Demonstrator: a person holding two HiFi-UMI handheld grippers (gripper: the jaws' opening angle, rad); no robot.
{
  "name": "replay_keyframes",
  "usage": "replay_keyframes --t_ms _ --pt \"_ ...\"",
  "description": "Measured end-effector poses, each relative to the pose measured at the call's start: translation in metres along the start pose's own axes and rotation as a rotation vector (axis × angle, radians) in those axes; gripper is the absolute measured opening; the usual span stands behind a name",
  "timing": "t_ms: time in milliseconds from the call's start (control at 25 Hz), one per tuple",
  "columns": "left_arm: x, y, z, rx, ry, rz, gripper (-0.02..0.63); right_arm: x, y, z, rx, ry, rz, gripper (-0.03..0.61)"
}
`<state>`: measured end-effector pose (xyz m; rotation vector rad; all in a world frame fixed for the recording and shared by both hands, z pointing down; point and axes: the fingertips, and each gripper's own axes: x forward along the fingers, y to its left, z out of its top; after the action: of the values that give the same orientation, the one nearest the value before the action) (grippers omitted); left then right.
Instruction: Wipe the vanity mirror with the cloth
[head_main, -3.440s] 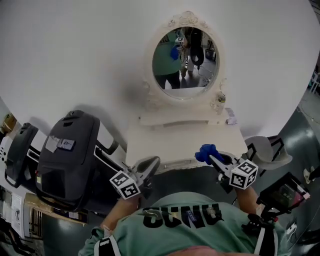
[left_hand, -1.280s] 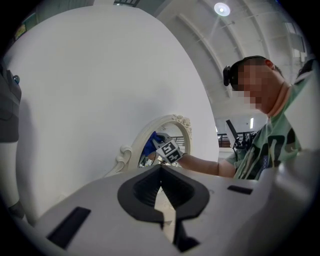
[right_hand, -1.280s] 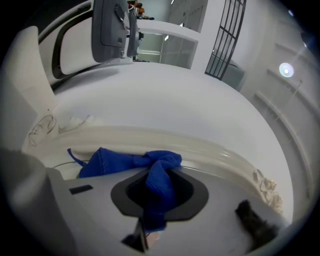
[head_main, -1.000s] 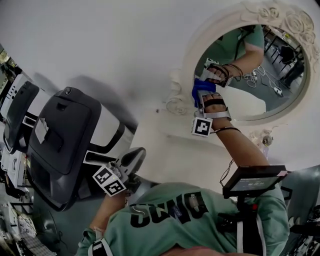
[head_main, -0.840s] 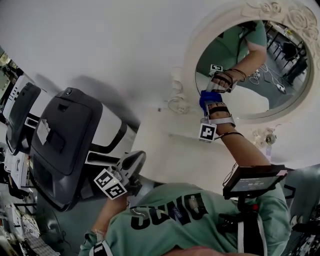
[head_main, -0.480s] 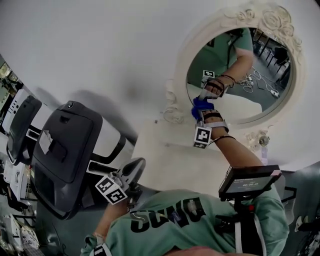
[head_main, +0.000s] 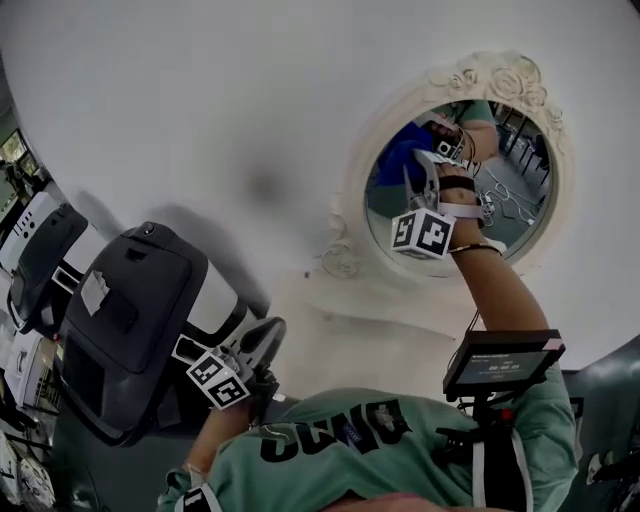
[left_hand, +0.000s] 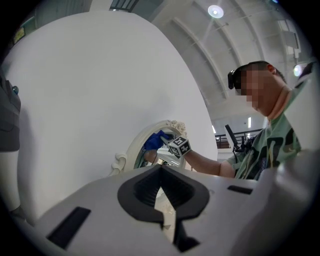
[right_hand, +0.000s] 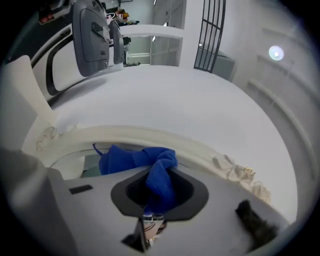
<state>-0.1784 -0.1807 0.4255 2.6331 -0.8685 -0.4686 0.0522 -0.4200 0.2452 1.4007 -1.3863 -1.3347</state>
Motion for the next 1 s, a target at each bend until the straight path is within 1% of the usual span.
replay_keyframes --t_ms 120,200,400,560,640,760,880,1000 --pt "0.002 0.0 0.003 0.006 -0.013 0.001 0.009 0.018 -0.037 -0.002 -0.027 0.029 -0.06 0.049" --pt "0.003 0.0 0.003 0.004 -0.017 0.003 0.009 0.026 -0.045 -0.004 -0.043 0.045 -0.076 0.049" --pt "0.0 0.006 0.004 -0.005 -0.023 0.019 0.009 0.031 -0.039 -0.006 -0.089 0.049 -0.118 0.049" --pt "0.004 0.009 0.002 -0.011 -0.019 0.017 0.011 0.029 -0.027 -0.003 -0.121 0.041 -0.128 0.048" --pt "0.007 0.01 -0.002 -0.02 -0.004 0.014 0.011 0.026 -0.007 -0.005 -0.139 0.041 -0.117 0.048" --pt "0.011 0.013 -0.009 -0.032 0.024 0.021 0.009 0.021 0.043 -0.01 -0.141 0.035 -0.07 0.048" --pt "0.009 0.017 -0.015 -0.043 0.052 0.04 0.009 0.011 0.112 -0.019 -0.129 0.032 0.019 0.048" --pt "0.006 0.022 -0.024 -0.06 0.078 0.058 0.011 -0.002 0.194 -0.031 -0.13 0.042 0.138 0.048"
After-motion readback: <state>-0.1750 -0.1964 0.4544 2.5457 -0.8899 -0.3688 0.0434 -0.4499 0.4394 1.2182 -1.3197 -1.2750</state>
